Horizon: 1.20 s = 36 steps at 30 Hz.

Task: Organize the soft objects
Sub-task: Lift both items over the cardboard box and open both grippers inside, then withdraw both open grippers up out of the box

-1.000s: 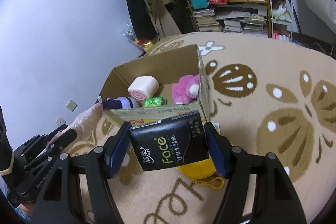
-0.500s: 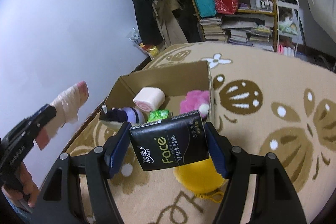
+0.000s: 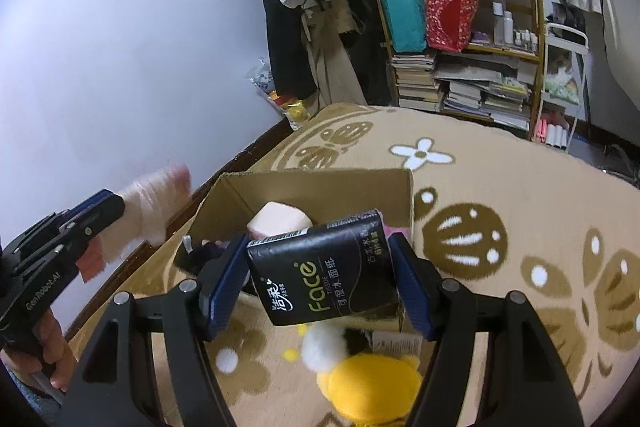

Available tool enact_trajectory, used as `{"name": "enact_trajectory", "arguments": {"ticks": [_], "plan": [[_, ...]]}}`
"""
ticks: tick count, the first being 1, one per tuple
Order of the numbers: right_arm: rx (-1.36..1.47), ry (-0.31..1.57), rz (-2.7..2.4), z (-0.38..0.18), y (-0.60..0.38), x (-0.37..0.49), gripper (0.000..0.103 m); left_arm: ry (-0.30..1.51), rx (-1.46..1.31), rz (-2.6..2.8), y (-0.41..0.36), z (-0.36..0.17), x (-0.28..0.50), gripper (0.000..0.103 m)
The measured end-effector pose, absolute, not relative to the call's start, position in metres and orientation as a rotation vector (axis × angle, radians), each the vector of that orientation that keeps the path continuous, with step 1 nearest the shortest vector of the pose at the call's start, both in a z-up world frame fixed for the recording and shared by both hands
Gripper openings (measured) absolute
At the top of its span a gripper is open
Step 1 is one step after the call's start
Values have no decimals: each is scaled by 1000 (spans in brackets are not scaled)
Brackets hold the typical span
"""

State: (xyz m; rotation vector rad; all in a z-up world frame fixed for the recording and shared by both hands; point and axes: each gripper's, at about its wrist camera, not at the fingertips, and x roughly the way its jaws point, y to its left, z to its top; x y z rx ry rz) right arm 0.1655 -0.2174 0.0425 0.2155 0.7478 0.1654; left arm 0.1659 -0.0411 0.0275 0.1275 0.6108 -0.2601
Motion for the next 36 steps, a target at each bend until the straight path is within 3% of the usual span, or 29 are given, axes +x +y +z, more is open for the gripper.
{"name": "enact_trajectory", "arguments": {"ticks": [16, 24, 27, 29, 31, 36], "plan": [[187, 768, 194, 16, -211, 203, 73, 647, 179, -280, -77, -6, 218, 15], [198, 819, 193, -3, -212, 214, 74, 767, 160, -173, -62, -32, 238, 23], [198, 830, 194, -5, -210, 214, 77, 815, 138, -173, -56, -36, 243, 43], [198, 831, 190, -3, -210, 213, 90, 801, 141, -144, -52, -34, 241, 73], [201, 824, 193, -1, -210, 210, 93, 774, 160, -115, -50, -30, 236, 83], [182, 805, 166, 7, -209, 203, 103, 790, 150, -81, -44, -21, 234, 97]]}}
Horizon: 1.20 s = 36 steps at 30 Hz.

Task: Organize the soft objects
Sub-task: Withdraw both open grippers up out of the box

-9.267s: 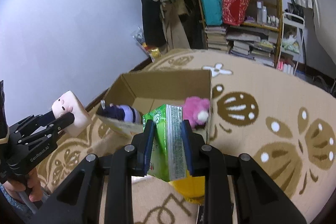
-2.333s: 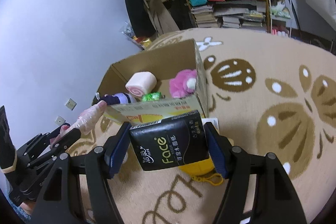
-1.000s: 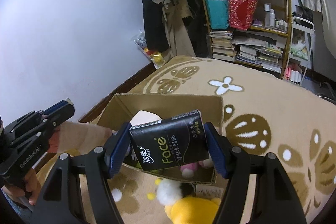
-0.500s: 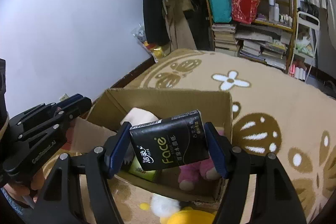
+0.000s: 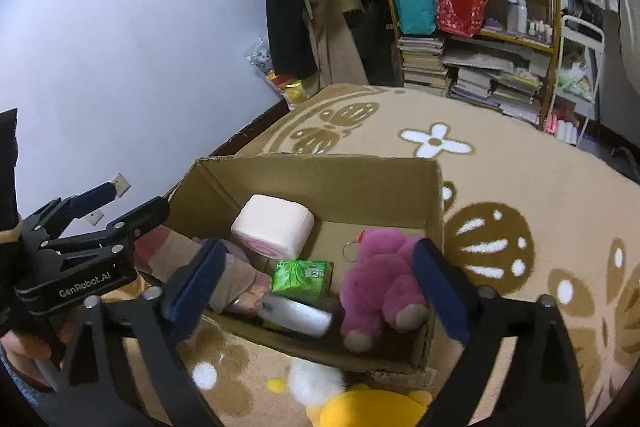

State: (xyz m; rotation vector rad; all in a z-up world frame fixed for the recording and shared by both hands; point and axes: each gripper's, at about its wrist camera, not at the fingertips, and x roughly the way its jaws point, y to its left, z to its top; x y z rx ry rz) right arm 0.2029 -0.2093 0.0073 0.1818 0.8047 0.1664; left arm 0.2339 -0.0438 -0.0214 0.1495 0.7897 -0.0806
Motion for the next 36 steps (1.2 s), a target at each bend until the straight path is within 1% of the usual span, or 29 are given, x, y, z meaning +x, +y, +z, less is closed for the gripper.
{"name": "enact_trajectory", "arguments": {"ticks": [2, 7, 17, 28, 36], "plan": [[180, 805, 163, 10, -209, 200, 103, 774, 147, -56, -39, -17, 229, 100], [165, 808, 152, 15, -205, 194, 103, 764, 147, -26, -28, -6, 222, 102], [159, 796, 144, 34, -202, 176, 103, 765, 135, -15, -17, 10, 202, 102], [160, 790, 121, 63, -211, 147, 103, 812, 141, -22, -22, 10, 170, 102], [164, 773, 102, 78, -223, 120, 103, 806, 142, -36, -23, 18, 144, 102]]}}
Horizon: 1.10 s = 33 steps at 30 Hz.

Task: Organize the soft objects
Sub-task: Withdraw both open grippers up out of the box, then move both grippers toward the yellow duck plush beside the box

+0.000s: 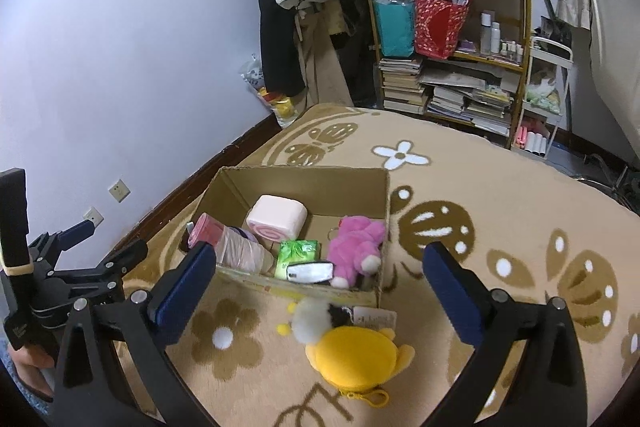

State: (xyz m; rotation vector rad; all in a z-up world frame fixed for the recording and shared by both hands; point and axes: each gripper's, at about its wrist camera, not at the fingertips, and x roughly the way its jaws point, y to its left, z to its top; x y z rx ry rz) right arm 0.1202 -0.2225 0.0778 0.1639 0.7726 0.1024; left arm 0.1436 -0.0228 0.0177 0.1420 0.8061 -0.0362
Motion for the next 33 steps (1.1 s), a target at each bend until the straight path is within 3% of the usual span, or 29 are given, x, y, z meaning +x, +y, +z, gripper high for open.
{"name": "enact_trajectory", "arguments": {"ticks": [13, 33], "plan": [[178, 811, 78, 50, -230, 92, 103, 786, 161, -74, -37, 9, 119, 102], [209, 950, 52, -23, -230, 108, 103, 862, 118, -179, -62, -33, 150, 102]]}}
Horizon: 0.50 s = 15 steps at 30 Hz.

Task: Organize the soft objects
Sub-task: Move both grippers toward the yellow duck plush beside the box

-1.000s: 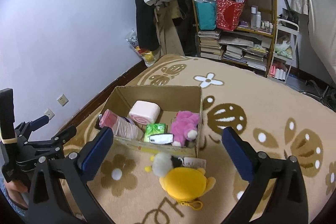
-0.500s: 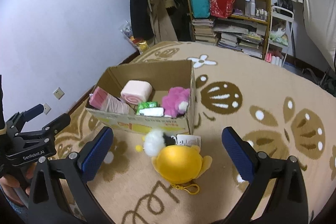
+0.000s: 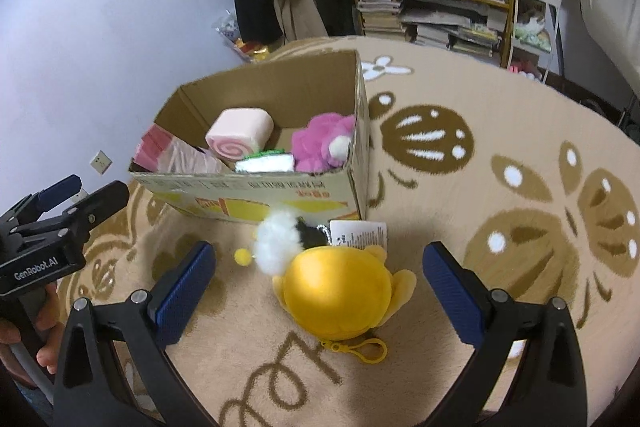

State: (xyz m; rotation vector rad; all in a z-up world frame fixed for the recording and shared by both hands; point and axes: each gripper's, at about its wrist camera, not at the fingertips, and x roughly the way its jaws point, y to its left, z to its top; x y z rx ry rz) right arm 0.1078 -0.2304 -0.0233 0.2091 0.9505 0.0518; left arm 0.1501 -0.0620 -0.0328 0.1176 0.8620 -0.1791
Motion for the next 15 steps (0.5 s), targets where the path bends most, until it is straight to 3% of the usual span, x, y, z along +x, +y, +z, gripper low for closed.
{"name": "enact_trajectory", "arguments": {"ticks": [15], "plan": [[222, 1050, 48, -63, -232, 125, 103, 909, 169, -279, -96, -65, 168, 102]]}}
